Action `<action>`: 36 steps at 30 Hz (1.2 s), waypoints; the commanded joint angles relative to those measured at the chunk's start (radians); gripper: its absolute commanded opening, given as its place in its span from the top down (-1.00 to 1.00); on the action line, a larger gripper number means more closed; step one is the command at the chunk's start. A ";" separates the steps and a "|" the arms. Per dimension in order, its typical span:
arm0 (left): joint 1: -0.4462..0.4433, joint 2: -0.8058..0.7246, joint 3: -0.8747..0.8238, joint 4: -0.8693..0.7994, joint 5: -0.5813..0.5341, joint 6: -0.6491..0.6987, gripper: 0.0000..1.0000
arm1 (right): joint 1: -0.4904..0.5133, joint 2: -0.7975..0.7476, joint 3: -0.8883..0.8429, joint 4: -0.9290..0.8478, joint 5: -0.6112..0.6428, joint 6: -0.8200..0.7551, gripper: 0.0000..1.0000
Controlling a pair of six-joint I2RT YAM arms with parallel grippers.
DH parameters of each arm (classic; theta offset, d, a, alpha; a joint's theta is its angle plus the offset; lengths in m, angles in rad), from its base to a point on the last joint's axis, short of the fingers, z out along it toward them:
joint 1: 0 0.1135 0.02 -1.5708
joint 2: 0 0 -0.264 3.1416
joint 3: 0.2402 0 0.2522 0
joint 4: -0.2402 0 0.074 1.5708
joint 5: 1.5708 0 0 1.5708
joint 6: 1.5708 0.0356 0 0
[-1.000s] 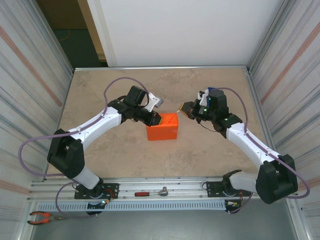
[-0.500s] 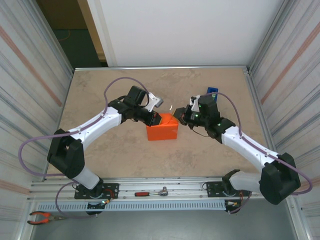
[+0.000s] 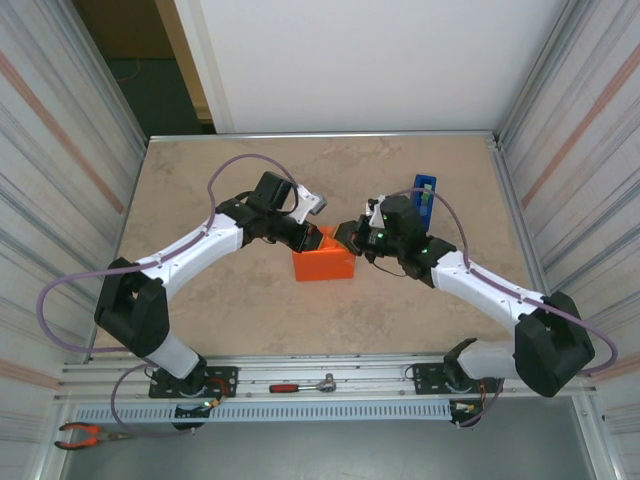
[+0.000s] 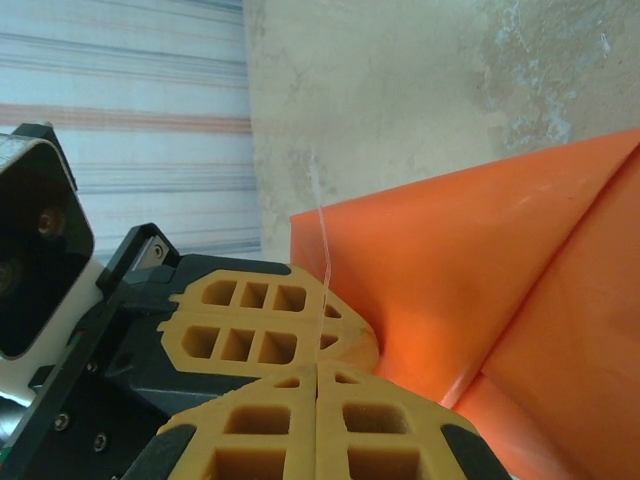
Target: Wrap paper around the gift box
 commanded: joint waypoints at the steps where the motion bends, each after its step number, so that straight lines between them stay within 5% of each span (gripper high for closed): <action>1: -0.037 0.072 -0.045 -0.105 -0.044 0.024 1.00 | 0.010 0.014 0.007 0.028 0.023 0.024 1.00; 36: -0.038 0.067 -0.044 -0.107 -0.046 0.028 1.00 | 0.023 0.084 0.000 -0.095 0.036 0.023 1.00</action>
